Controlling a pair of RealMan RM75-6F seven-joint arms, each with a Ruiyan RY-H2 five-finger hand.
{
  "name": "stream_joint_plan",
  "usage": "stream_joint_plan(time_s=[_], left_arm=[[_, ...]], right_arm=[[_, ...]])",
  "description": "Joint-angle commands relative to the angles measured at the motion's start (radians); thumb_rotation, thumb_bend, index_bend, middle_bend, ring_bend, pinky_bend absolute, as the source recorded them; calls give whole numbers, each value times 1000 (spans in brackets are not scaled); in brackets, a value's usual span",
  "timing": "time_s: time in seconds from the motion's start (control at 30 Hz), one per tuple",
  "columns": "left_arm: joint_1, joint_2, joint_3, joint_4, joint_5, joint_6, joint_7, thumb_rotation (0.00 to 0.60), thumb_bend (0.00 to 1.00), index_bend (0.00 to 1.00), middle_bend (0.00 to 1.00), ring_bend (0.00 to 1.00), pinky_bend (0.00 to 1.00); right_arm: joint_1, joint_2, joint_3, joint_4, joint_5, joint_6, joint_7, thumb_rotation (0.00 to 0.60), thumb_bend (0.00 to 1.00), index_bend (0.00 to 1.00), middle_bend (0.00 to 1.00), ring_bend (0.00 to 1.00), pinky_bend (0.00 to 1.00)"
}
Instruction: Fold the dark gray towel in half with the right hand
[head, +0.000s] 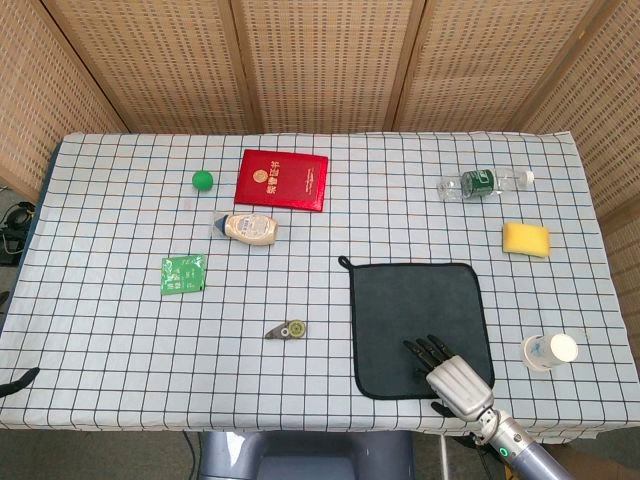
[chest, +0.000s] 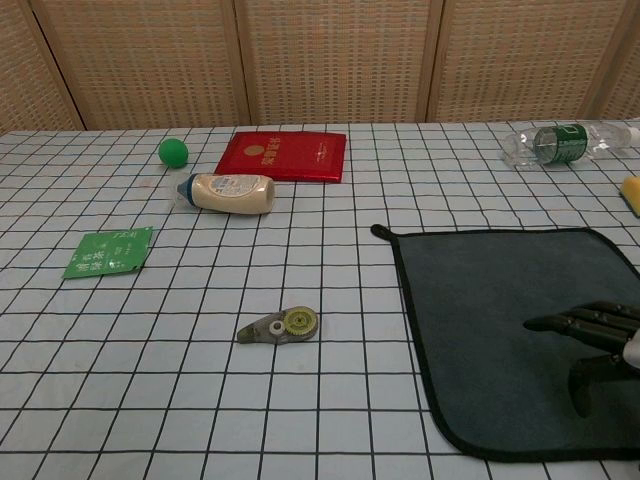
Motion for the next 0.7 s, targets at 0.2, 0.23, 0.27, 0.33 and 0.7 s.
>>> stream_joint_plan(time_s=[0.2,0.23,0.27,0.33,0.7], left_arm=[[-1,0,-1,1,-4,-3,-2,600,0,0,0,0,0],[-2,0,-1,1,-5,-4,-3,600,0,0,0,0,0],[-2,0,-1,1,-6,-4,-4,600,0,0,0,0,0],[-2,0,-2,1,-6,-4,-4,600,0,0,0,0,0],[-2,0,0,0,-3,-3,-3,600,0,0,0,0,0]], right_arm=[[0,-40,-8,54,-13,23,-34,600,444,465,0,0,0],[1,-43,-8,59,-13,26,-36,600,444,465,0,0,0],[1,-45,-9,63,-13,28,-38,600,444,465,0,0,0],[2,-49,-11,69,-11,30,-40,600,444,465,0,0,0],[7,-62,-24,85,-7,32,-50,600,444,458,0,0,0]])
